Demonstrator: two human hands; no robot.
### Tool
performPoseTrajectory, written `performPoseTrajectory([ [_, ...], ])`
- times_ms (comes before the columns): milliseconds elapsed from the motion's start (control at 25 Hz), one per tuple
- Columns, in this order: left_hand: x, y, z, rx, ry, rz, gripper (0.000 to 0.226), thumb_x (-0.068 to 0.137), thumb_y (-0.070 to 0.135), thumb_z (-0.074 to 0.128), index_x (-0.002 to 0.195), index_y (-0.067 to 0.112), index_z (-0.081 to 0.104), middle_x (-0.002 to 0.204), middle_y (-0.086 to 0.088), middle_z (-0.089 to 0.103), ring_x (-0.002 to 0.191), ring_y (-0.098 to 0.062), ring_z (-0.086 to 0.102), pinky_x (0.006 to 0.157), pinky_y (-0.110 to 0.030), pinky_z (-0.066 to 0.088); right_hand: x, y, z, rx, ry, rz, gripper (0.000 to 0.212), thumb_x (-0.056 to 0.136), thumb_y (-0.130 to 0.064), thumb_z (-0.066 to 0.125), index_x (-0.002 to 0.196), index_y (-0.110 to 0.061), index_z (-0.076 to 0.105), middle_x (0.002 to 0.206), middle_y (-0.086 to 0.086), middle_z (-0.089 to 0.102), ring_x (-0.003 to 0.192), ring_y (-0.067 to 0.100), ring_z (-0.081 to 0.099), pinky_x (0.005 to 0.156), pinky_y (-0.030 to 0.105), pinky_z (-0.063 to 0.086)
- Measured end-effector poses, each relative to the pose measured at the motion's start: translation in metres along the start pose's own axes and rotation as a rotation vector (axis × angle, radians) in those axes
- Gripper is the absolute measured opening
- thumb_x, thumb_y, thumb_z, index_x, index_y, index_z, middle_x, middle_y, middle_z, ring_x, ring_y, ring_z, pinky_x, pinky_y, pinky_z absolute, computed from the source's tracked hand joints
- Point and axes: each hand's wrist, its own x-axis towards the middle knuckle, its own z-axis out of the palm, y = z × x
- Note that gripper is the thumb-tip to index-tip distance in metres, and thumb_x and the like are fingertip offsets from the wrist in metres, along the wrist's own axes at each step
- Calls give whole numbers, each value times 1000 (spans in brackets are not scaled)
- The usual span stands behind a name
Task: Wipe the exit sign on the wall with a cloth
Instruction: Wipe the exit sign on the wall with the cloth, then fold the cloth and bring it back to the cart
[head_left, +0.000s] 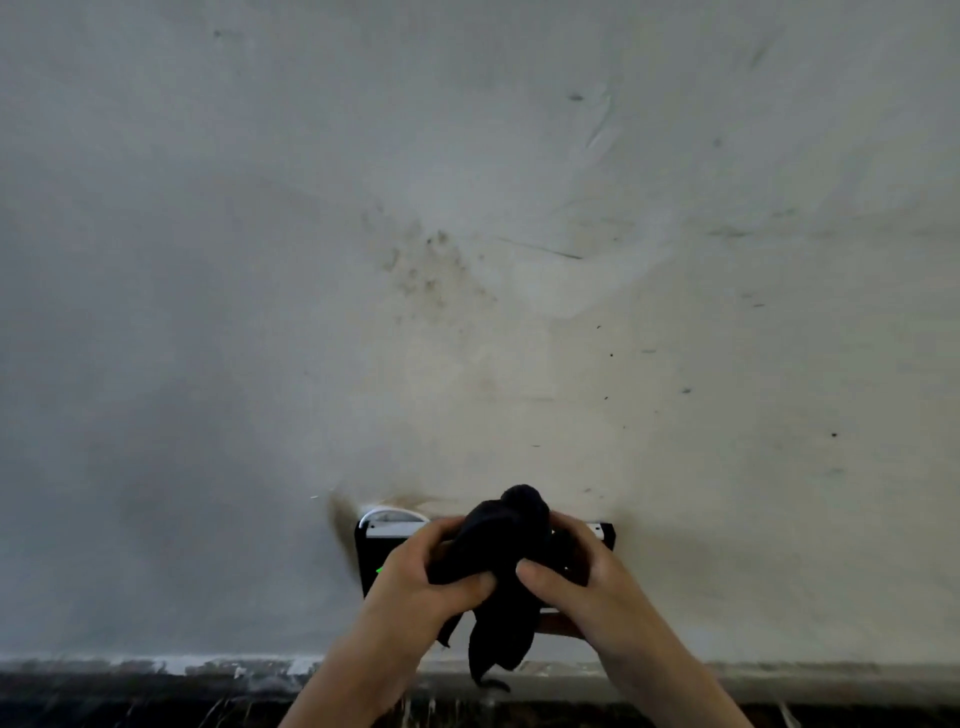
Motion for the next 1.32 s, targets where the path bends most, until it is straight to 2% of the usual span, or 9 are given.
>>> performPoseTrajectory([
  [120, 4, 7, -2, -42, 8, -20, 49, 66, 6, 79, 112, 18, 69, 102, -6, 76, 99, -21, 71, 77, -25, 56, 0, -7, -4, 49, 127, 4, 16, 81, -8, 72, 93, -19, 70, 92, 8, 75, 85, 27, 73, 66, 36, 59],
  [280, 0, 38, -3, -41, 135, -73, 39, 80, -13, 67, 95, 21, 78, 94, -6, 78, 92, -21, 73, 74, -30, 56, -12, -43, -1, 145, 219, 56, 14, 91, -2, 55, 99, -7, 66, 92, 14, 73, 84, 27, 71, 60, 33, 56],
  [400, -9, 83, -1, -123, 195, -132, 44, 83, -15, 58, 86, 22, 81, 86, -8, 78, 77, -18, 74, 56, -24, 55, -26, -92, 2, 206, 264, 51, 18, 92, -5, 53, 99, -9, 69, 88, 12, 74, 77, 24, 71, 52, 33, 53],
  [600, -29, 213, 14, -350, 206, -174, 50, 87, -19, 42, 90, 16, 77, 86, -10, 75, 67, -22, 71, 51, -34, 56, -54, -217, 15, 238, 296, 33, 20, 92, 0, 51, 100, -15, 62, 97, 16, 69, 89, 33, 65, 64, 40, 50],
  [760, -49, 333, 24, -585, 280, -107, 52, 83, -22, 39, 78, 13, 77, 84, -13, 75, 72, -28, 73, 54, -35, 59, -80, -317, 32, 366, 248, 104, 17, 90, -4, 56, 96, -18, 65, 85, 10, 69, 77, 28, 64, 55, 37, 48],
  [880, -70, 420, 36, -734, 315, -48, 41, 68, -14, 46, 72, 12, 77, 83, -16, 74, 71, -29, 72, 54, -34, 59, -105, -380, 50, 490, 139, 244, 20, 88, -10, 59, 96, -24, 72, 77, 3, 73, 74, 23, 64, 60, 33, 48],
  [960, -86, 464, 43, -784, 316, -12, 39, 66, -11, 44, 74, 11, 76, 81, -16, 73, 68, -28, 71, 52, -33, 59, -122, -420, 69, 593, 66, 372, 17, 86, -20, 61, 100, -20, 71, 83, 7, 73, 78, 29, 65, 70, 41, 52],
  [1160, -131, 518, 41, -781, 346, 60, 37, 67, -13, 43, 91, 5, 65, 88, -20, 71, 73, -29, 70, 58, -35, 61, -151, -464, 100, 744, -268, 497, 56, 86, -56, 50, 111, -10, 71, 115, 22, 69, 100, 41, 67, 90, 61, 49],
  [1320, -175, 531, 10, -796, 346, 70, 33, 73, -6, 54, 100, 2, 70, 103, -23, 71, 90, -32, 70, 71, -38, 62, -148, -475, 132, 665, -210, 458, 34, 89, -20, 60, 120, -6, 62, 109, 22, 68, 93, 36, 66, 61, 44, 59],
])
